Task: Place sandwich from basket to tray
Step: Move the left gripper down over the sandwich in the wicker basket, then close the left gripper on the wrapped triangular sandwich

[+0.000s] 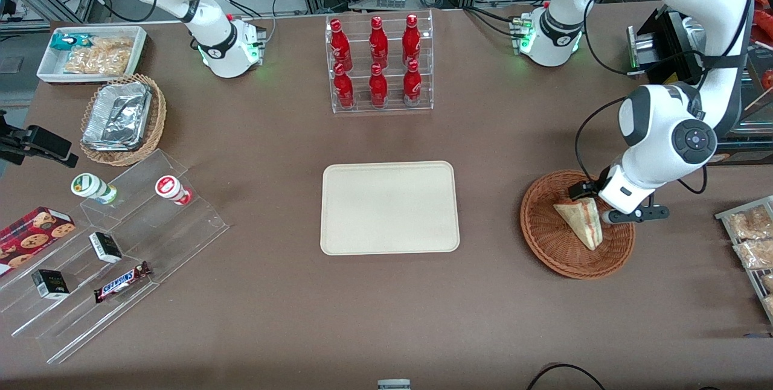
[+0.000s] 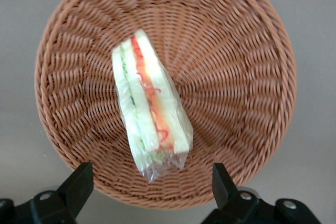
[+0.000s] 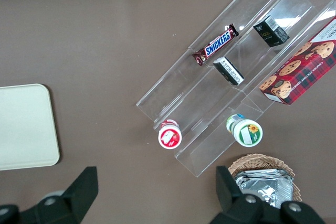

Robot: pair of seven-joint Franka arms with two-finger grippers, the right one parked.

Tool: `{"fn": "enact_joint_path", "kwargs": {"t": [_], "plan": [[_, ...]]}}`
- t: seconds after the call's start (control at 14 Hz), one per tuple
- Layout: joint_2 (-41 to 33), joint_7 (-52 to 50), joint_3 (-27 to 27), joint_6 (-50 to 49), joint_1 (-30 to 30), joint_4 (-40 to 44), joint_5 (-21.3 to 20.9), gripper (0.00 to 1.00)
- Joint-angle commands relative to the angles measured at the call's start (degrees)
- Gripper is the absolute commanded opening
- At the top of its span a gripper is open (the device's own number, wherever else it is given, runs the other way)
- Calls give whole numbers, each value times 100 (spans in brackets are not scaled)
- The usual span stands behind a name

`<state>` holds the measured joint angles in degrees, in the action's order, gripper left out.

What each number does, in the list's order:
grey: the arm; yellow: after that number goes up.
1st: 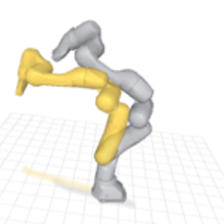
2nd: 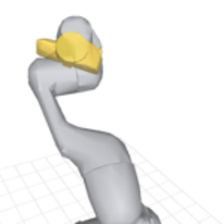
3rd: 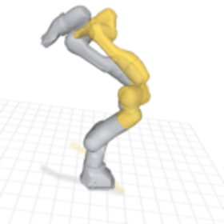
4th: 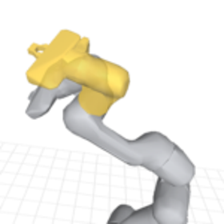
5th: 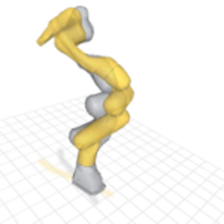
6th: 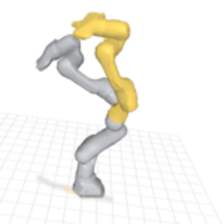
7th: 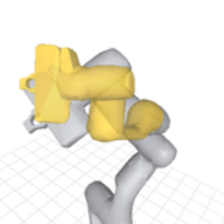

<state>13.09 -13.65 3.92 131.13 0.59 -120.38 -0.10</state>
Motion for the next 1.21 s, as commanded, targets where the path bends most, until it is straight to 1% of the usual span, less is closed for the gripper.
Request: {"fn": "enact_joint_path", "kwargs": {"t": [0.0,0.14,0.29,0.57,0.64,0.79,0.86,0.93,1.0,1.14], "plan": [[79,-1056,-14,342,-15,-56,36,100],[246,-1979,-14,570,-15,-47,36,100],[439,-2579,-5,869,-23,-47,36,100],[668,-2704,-14,985,-15,-56,36,100],[686,-2704,-14,976,-15,-56,36,97],[739,-2765,-14,949,-23,-47,36,50],[721,-2826,-14,923,-49,-21,27,29],[660,-2766,-14,879,-50,-29,-8,13],[590,-2713,-14,722,-58,-12,-60,9],[458,-2179,-5,240,-67,137,-52,7]]}}
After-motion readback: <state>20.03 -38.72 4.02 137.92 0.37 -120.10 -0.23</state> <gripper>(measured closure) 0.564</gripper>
